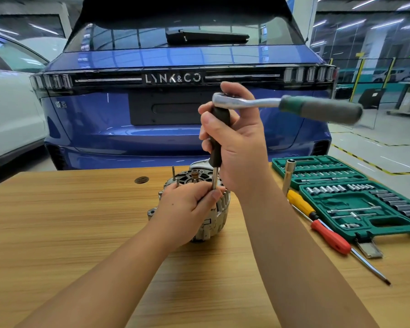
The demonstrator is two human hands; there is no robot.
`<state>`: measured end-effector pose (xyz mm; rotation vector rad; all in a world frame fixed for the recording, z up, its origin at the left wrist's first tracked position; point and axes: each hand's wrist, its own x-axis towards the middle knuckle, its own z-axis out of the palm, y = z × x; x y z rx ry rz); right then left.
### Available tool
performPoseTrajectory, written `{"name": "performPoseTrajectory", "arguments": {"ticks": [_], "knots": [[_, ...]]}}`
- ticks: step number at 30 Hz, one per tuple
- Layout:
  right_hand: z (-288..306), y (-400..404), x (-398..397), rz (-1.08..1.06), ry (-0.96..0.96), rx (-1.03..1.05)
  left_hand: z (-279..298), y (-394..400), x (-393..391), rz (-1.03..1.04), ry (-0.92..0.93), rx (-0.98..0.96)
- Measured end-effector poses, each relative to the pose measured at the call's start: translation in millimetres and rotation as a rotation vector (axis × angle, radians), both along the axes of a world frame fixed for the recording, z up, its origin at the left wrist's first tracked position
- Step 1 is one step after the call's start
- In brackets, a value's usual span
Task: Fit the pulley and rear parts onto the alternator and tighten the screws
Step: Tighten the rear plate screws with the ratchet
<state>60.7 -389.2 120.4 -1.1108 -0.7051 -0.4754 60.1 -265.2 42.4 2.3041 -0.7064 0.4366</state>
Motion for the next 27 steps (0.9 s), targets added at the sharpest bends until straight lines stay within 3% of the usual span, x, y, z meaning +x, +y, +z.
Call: {"name": "performPoseTrajectory", "arguments": {"ticks": [4, 7, 9, 14, 18, 23, 27], "knots": [[4, 2, 1, 0.047, -0.029, -0.057, 2, 0, -4, 0.009, 0.015, 0.009], [7, 2, -2, 0.296, 0.056, 0.048, 5, 0, -6, -0.003, 0.006, 0.01], [7, -2, -1, 0.355, 0.101, 0.07, 5, -1, -6, -0.002, -0.001, 0.003], [8, 0, -1, 0.122, 0.146, 0.065, 1, -2, -4, 0.015, 0.0, 0.005], [6, 6, -2, -0.262, 0.13, 0.051, 1, -1, -3, 0.017, 0.008, 0.034], [6, 2, -5, 0.002, 0.102, -0.016, 0, -3, -2, 0.043, 0.002, 0.024], [1, 9, -5, -0.081, -0.109, -0.063, -1, -3, -3, 0.049, 0.001, 0.009]]}}
